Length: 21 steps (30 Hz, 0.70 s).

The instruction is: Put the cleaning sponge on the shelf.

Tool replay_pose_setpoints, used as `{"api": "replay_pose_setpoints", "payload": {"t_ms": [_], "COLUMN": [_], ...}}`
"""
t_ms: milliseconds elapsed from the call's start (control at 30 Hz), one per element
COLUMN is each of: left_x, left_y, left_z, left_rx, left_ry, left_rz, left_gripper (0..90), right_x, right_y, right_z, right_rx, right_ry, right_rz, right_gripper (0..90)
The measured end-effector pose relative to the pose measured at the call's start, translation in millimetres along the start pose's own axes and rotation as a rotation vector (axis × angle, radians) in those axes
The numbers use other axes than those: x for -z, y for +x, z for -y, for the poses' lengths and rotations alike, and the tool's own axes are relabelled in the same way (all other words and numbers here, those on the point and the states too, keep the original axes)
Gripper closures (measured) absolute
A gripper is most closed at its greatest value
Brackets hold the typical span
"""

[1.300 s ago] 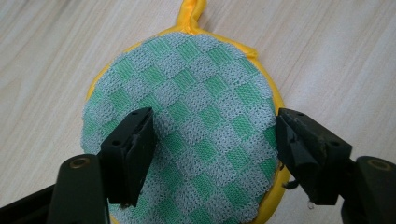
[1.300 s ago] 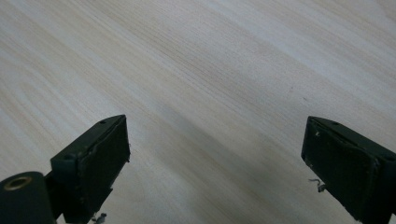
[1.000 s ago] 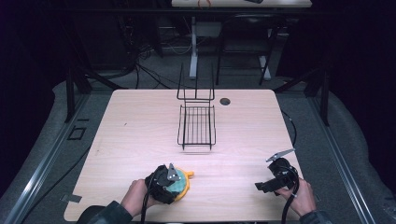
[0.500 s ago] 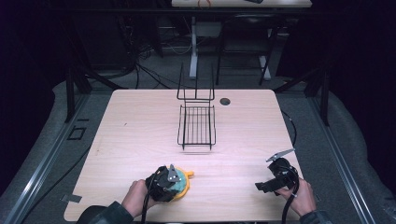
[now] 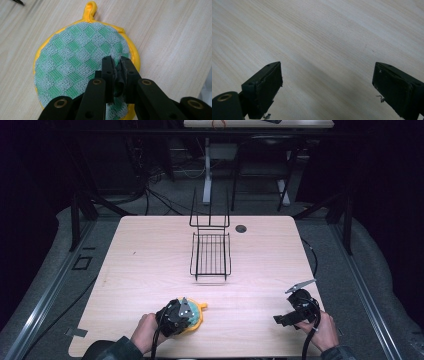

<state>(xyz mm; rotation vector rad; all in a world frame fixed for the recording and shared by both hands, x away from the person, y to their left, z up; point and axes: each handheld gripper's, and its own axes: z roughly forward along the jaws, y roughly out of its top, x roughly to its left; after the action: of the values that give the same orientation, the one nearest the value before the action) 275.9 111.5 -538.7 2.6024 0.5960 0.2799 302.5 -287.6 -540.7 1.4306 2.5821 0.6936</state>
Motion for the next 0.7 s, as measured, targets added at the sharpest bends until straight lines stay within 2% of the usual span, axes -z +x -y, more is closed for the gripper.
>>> {"api": "replay_pose_setpoints", "payload": {"t_ms": [300, 433, 700], "left_x": [4.3, 6.1, 13.4], "left_y": [-1.2, -1.2, 2.0], "left_z": [0.0, 0.1, 1.1], "left_rx": [-0.031, -0.044, -0.043], "left_ry": [-0.011, -0.008, -0.022], "left_rz": [-0.011, -0.030, -0.043], "left_gripper": [87.7, 87.9, 88.0], "right_x": [1.7, 2.1, 3.3], "right_y": [-1.2, -1.4, -1.3], "right_z": [0.4, 0.6, 0.6], "right_rx": [-0.003, -0.003, -0.007], "right_ry": [-0.008, -0.009, -0.011], "right_rz": [-0.002, 0.000, 0.001], "right_gripper": [8.6, 8.6, 8.3]}}
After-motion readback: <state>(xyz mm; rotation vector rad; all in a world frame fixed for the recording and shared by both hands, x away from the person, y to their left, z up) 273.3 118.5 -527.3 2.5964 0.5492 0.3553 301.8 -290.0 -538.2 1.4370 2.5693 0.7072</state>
